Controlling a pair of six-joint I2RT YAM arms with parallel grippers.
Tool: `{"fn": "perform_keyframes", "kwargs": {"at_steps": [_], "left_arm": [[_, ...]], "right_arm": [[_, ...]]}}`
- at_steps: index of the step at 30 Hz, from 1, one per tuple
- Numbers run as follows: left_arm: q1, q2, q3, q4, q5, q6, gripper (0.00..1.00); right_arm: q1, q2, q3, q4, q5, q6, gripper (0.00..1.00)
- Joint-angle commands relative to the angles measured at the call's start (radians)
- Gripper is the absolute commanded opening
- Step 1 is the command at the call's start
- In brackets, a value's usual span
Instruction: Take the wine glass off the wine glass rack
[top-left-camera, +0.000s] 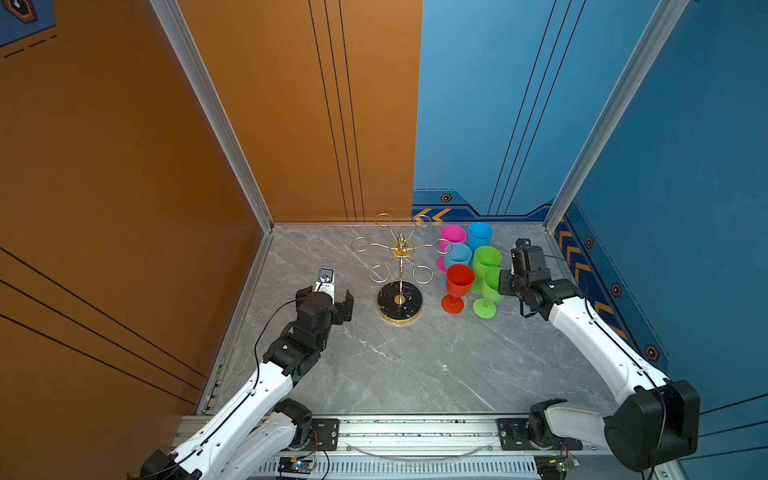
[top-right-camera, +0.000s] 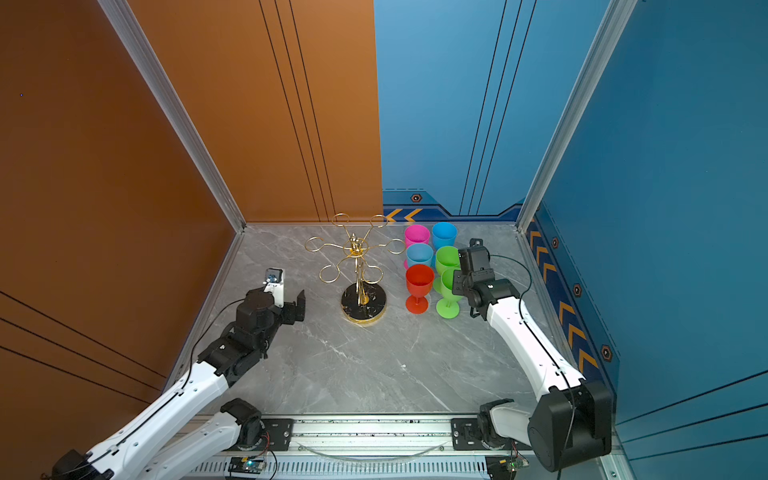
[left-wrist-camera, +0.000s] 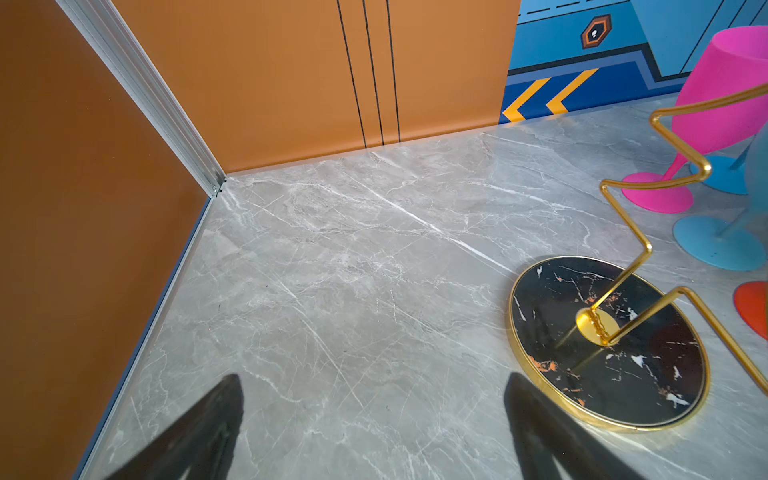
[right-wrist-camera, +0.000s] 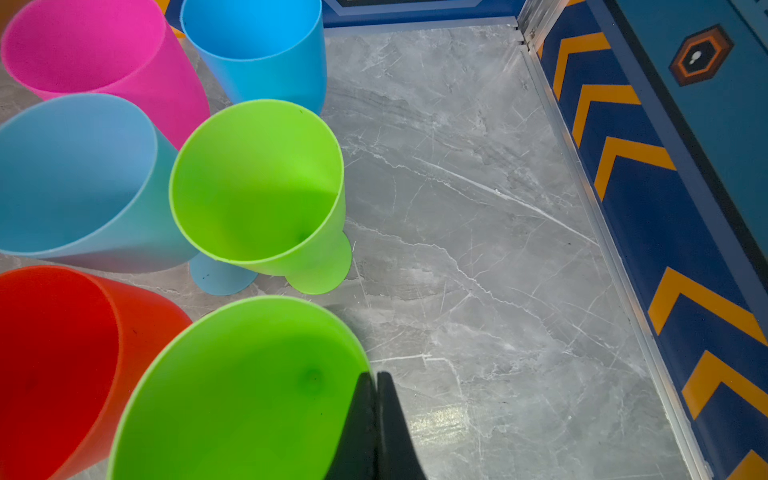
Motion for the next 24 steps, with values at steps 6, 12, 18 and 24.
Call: {"fn": "perform_keyframes", "kwargs": {"at_steps": [6, 12, 18, 24], "left_arm": [[0.07, 0.011, -0.028, 0.065, 0.03, -0.029, 0.98], [0.089, 0.022, -0.03, 0.076, 0.052, -0.035, 0.98], [0.107, 0.031, -0.039, 0.1, 0.066, -0.036, 0.98], [0.128, 0.059, -0.029, 0.123, 0.085, -0.039, 0.98]], "right_arm": [[-0.011, 0.019, -0.026, 0.048, -0.007, 0.007, 0.0], [-0.018, 0.031, -0.029, 0.056, -0.027, 0.007, 0.0], [-0.019, 0.04, -0.029, 0.056, -0.038, 0.01, 0.01], [-0.02, 0.044, -0.029, 0.055, -0.048, 0.011, 0.03]]}}
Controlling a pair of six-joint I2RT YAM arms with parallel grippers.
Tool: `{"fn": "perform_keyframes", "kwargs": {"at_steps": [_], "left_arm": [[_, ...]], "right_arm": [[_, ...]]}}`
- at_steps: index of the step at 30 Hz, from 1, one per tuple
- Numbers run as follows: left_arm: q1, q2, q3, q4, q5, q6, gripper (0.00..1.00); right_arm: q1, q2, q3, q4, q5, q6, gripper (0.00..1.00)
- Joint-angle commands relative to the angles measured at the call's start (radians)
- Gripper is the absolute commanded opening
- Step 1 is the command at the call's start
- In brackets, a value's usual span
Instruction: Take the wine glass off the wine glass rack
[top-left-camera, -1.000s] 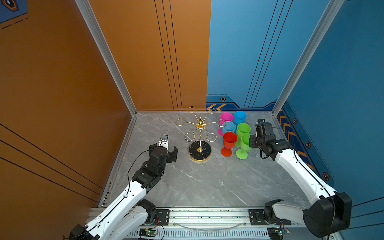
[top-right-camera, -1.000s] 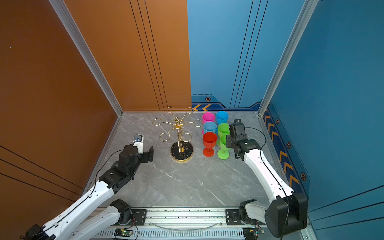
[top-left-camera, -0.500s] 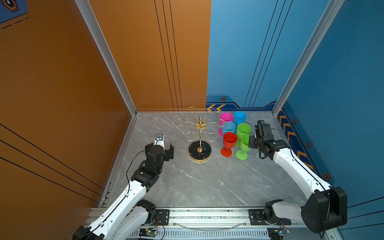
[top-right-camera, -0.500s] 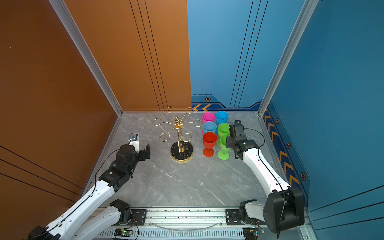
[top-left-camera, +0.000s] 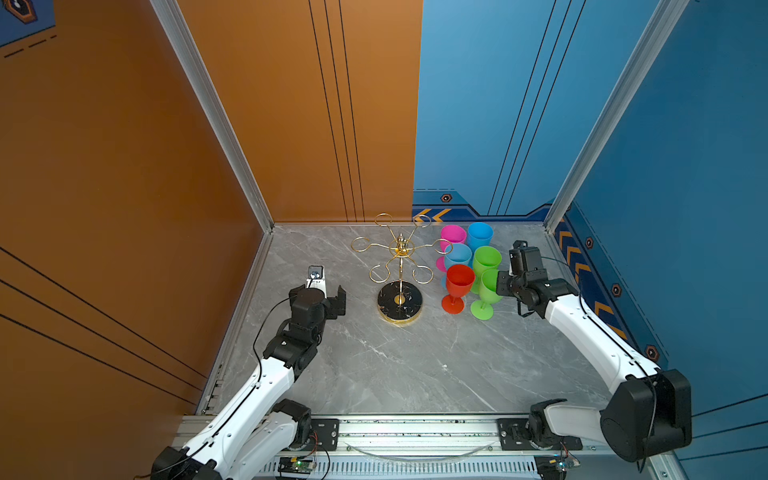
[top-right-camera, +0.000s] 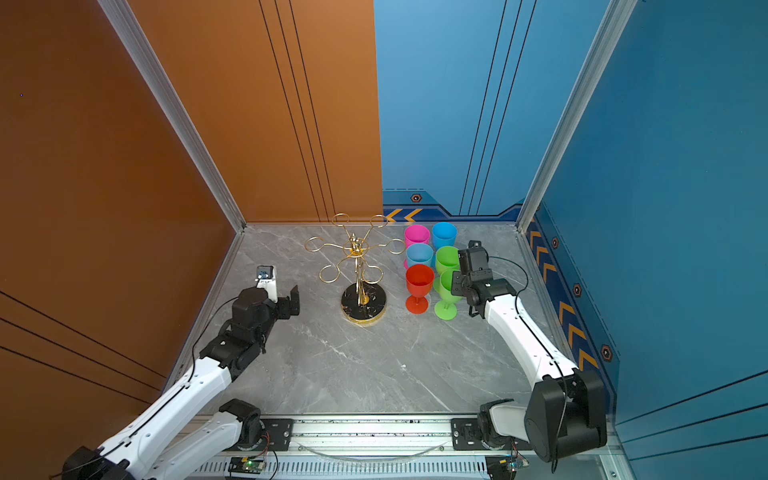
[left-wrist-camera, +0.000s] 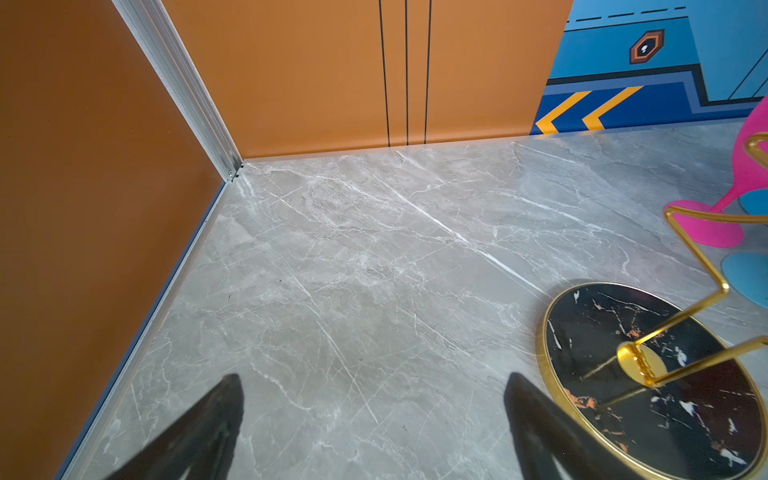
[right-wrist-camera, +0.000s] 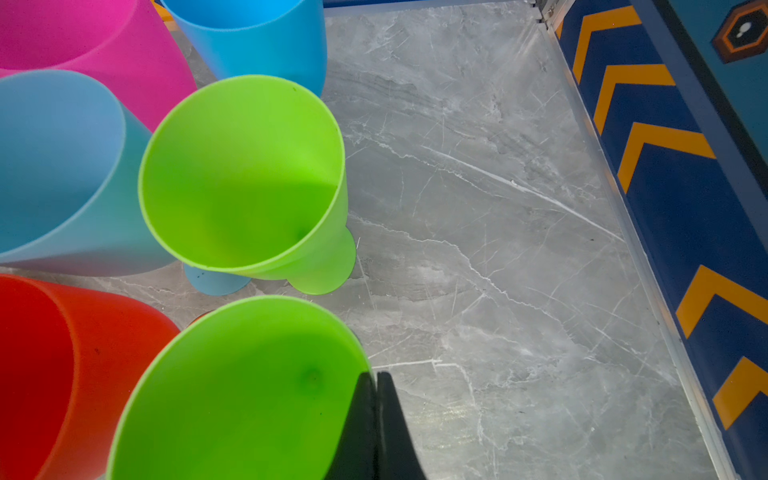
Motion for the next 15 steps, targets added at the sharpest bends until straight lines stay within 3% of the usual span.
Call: {"fn": "perform_keyframes", "kwargs": {"at_steps": [1, 15], "left_arm": [[0.013, 0.013, -0.002, 0.033, 0.027, -0.014, 0.98], [0.03, 0.015, -0.011, 0.045, 0.033, -0.016, 0.98]], "right_arm": [[-0.006, 0.01, -0.011, 0.015, -0.014, 0.011, 0.04], [-0.007, 0.02, -0.01, 0.015, -0.028, 0.018, 0.1]]}}
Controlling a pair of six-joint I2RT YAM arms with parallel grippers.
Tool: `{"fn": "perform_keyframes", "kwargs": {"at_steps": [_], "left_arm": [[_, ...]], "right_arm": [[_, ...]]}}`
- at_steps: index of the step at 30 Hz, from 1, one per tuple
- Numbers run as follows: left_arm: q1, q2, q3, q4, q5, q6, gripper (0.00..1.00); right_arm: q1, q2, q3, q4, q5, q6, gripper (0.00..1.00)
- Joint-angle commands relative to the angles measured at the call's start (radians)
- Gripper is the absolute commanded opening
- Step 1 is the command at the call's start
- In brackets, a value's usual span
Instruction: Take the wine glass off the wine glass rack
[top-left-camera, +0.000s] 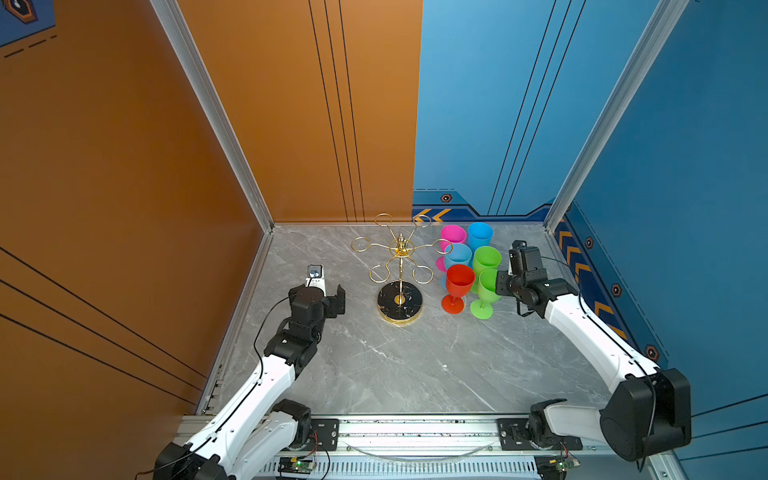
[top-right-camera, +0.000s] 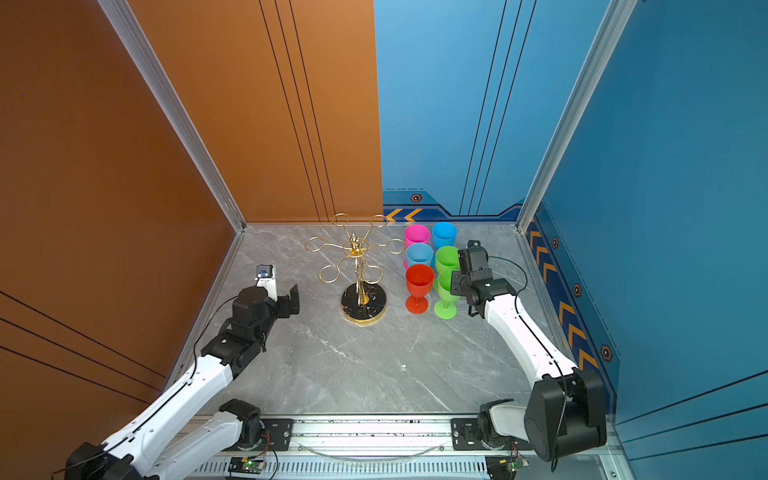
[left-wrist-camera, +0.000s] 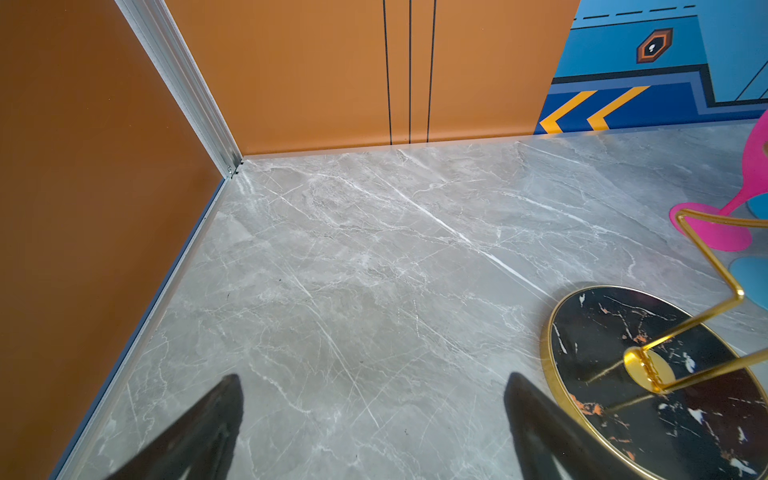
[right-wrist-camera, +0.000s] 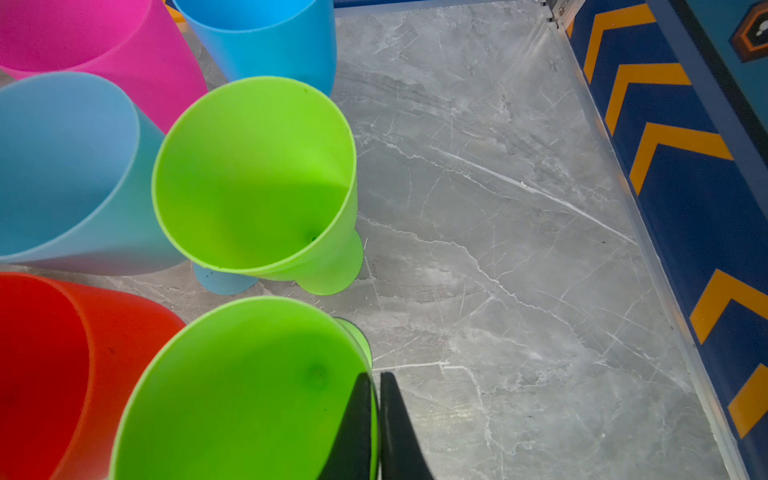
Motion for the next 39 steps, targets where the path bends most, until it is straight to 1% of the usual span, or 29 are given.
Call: {"fn": "perform_keyframes", "kwargs": {"at_steps": [1, 7, 11, 17, 25, 34, 37, 39], "left_arm": [[0.012, 0.001, -0.012, 0.027, 0.018, -0.017, 0.98], [0.022, 0.002, -0.016, 0.034, 0.02, -0.019, 0.98], [0.03, 0.005, -0.017, 0.04, 0.024, -0.018, 0.98], [0.042, 0.014, -0.018, 0.048, 0.031, -0.019, 0.98], [0.078, 0.028, -0.032, 0.078, 0.037, -0.016, 0.98], [0.128, 0.064, -0.054, 0.133, 0.056, -0.003, 0.98], [0.152, 0.074, -0.06, 0.139, 0.034, 0.017, 0.98], [0.175, 0.077, -0.073, 0.166, 0.045, 0.017, 0.98]], "right_arm": [[-0.006, 0.016, -0.011, 0.006, -0.01, 0.017, 0.1], [-0.005, 0.013, -0.01, 0.006, -0.012, 0.018, 0.14], [-0.008, 0.006, -0.006, 0.002, -0.009, 0.018, 0.18], [-0.015, -0.009, 0.0, -0.009, -0.006, 0.016, 0.19], [-0.024, -0.057, 0.008, -0.026, -0.004, 0.017, 0.28], [-0.07, -0.089, 0.021, -0.035, -0.033, 0.014, 0.35], [-0.101, -0.09, 0.023, -0.035, -0.054, 0.016, 0.36], [-0.122, -0.092, 0.019, -0.027, -0.066, 0.018, 0.37]]}}
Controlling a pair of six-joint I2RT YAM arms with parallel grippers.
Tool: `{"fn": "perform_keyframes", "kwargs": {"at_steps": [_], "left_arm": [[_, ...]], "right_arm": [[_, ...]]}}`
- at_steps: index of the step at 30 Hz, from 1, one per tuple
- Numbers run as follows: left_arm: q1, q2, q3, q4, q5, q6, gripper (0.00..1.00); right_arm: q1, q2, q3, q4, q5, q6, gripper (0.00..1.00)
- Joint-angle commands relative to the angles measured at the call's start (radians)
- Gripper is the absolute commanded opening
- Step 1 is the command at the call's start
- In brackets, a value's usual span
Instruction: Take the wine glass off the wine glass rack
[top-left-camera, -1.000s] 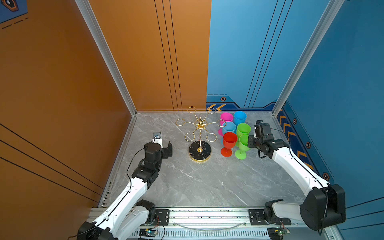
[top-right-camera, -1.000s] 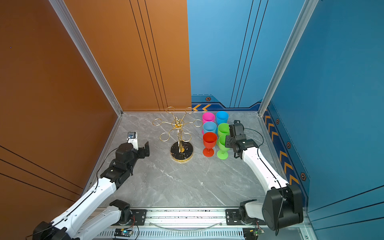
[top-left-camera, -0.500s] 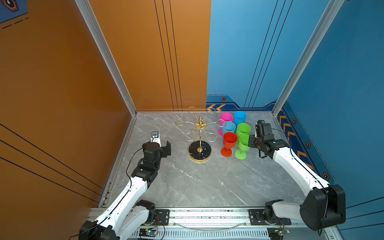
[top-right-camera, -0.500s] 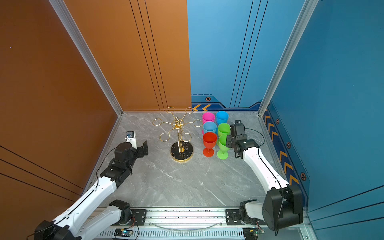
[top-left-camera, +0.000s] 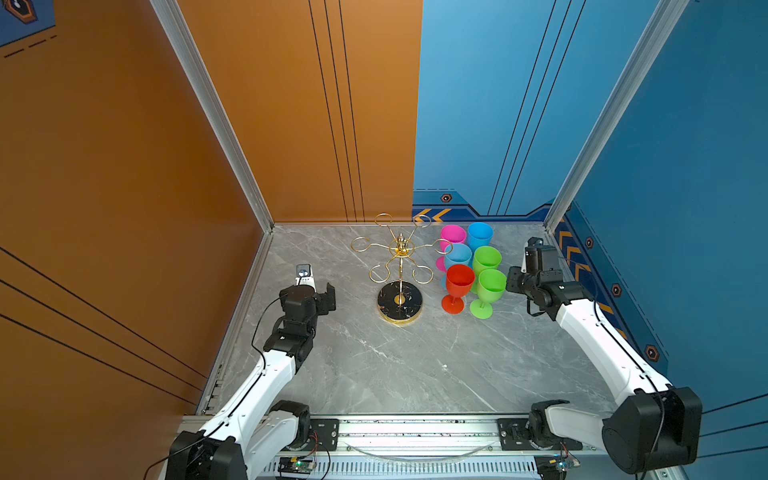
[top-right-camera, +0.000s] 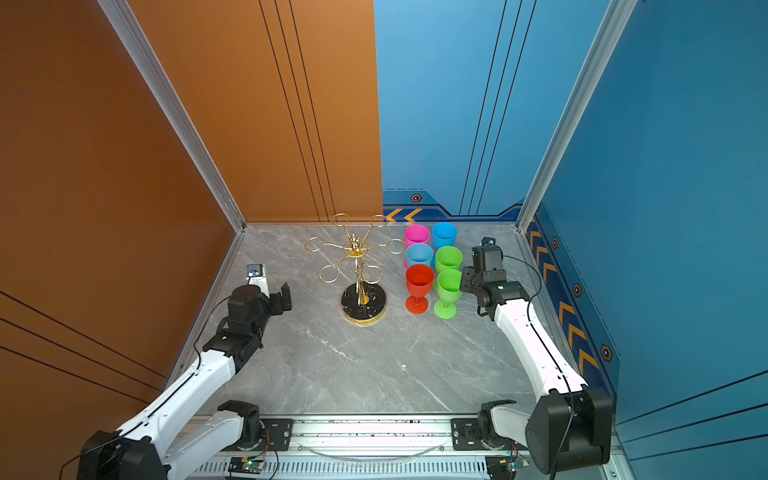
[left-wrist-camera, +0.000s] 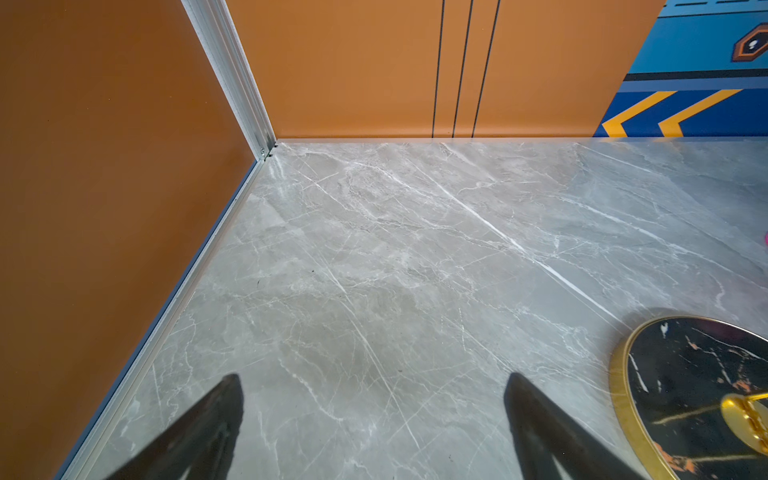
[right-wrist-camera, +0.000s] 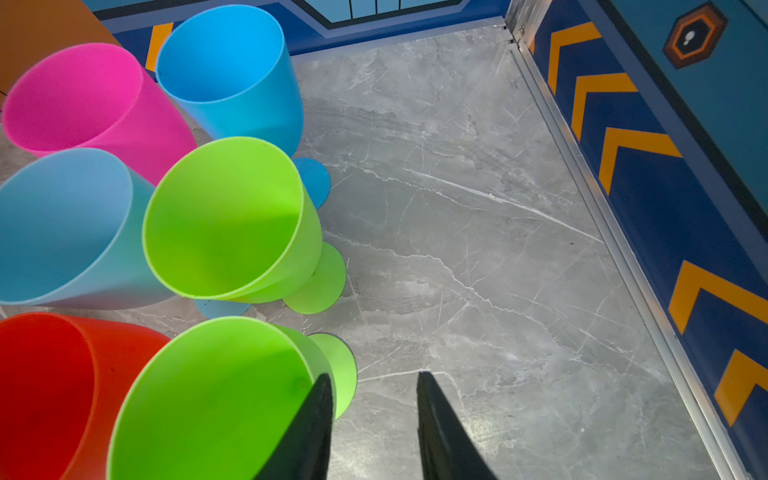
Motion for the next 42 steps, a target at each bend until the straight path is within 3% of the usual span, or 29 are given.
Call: {"fn": "perform_keyframes", "kwargs": {"at_steps": [1, 8, 22, 42], "left_arm": [[0.038, 0.009, -0.029, 0.061, 0.02, 0.011, 0.98], [0.095, 0.06, -0.045, 0.138, 0.079, 0.009, 0.98], [0.105, 0.239, -0.085, 0.354, 0.157, 0.074, 0.98], [0.103, 0.54, -0.11, 0.711, 0.227, 0.131, 0.98]], "right_arm": [[-0.035, -0.026, 0.017, -0.02, -0.029, 0.007, 0.37], [-0.109, -0.024, -0.004, 0.034, -0.071, 0.02, 0.4], [-0.174, 0.074, -0.09, 0.226, -0.1, 0.011, 0.57], [-0.187, 0.257, -0.371, 0.822, -0.042, -0.059, 0.77]]}}
